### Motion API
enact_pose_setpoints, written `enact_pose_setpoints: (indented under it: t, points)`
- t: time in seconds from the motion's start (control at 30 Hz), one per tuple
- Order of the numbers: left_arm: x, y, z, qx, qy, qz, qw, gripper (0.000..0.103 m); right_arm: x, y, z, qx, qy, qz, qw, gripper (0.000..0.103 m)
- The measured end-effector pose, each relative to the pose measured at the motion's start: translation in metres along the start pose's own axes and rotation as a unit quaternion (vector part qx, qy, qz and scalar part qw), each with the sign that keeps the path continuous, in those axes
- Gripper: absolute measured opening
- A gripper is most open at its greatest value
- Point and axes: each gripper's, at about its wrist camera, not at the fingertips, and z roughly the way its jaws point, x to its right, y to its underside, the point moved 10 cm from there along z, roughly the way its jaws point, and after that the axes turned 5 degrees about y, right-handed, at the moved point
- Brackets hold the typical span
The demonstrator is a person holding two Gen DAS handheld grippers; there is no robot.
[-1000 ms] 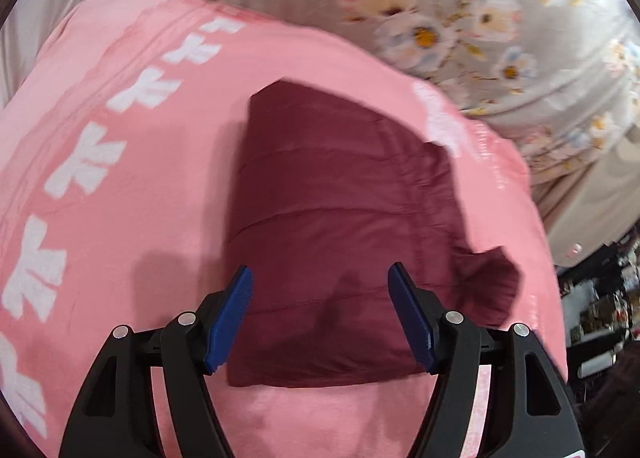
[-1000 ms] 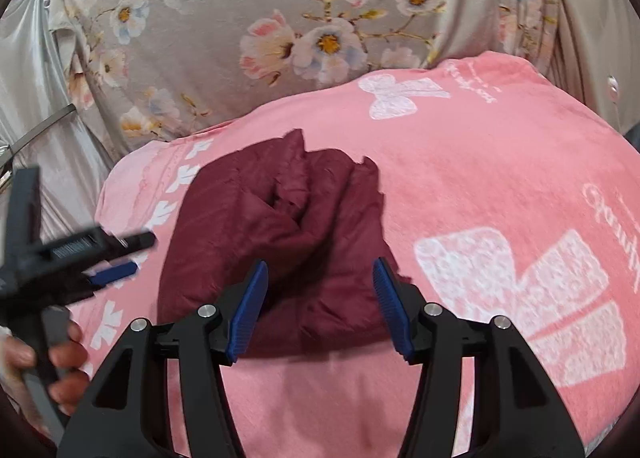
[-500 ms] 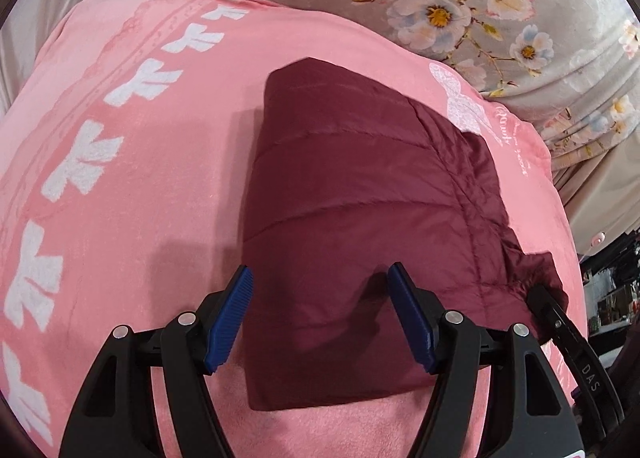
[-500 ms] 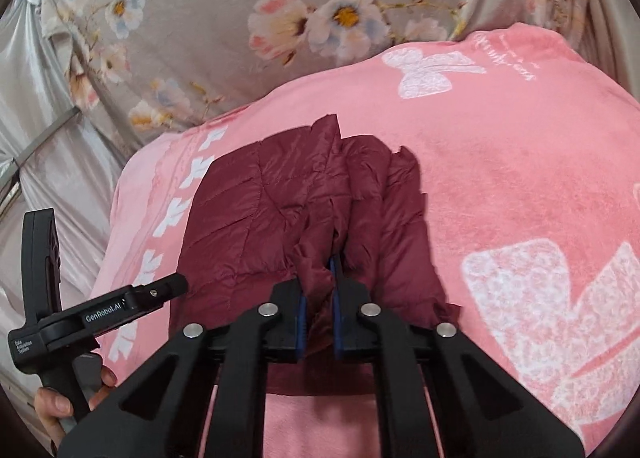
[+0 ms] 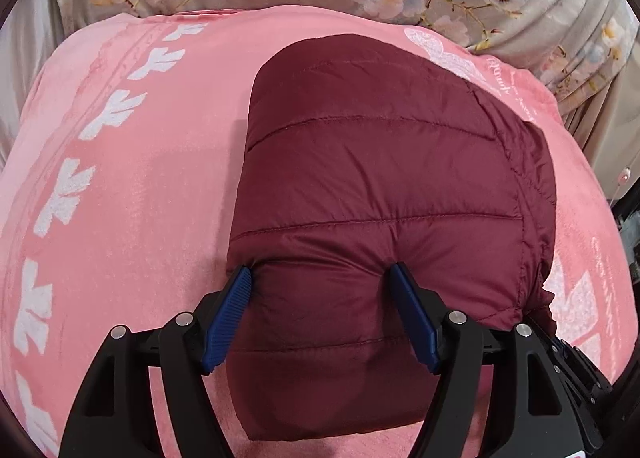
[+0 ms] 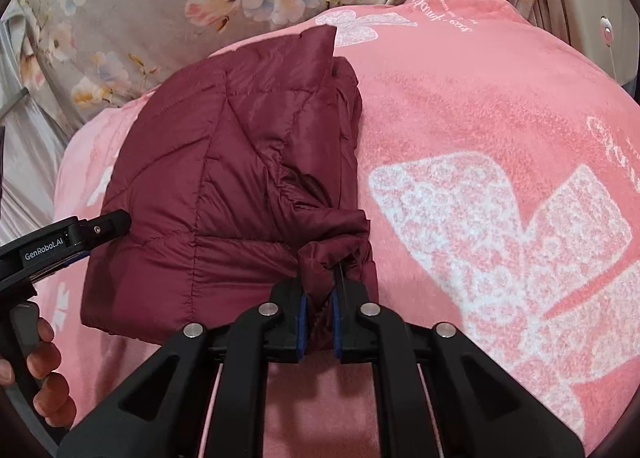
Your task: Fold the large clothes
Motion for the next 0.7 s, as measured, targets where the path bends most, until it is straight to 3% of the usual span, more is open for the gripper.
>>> enact_pose_setpoints:
  t: [0.53,0.7]
  points:
    - [0.002,0.009,0.029,0.011,-0.039,0.032,0.9987,0.076,-0.001,0.012,0.015,0.019,0.014,-0.017,1.0,0.009]
    - [0.001,0.009,0.021,0.003,-0.028,0.035,0.999,0.076,0.007,0.011,0.007,0.005,-0.015,0.008,1.0,0.013]
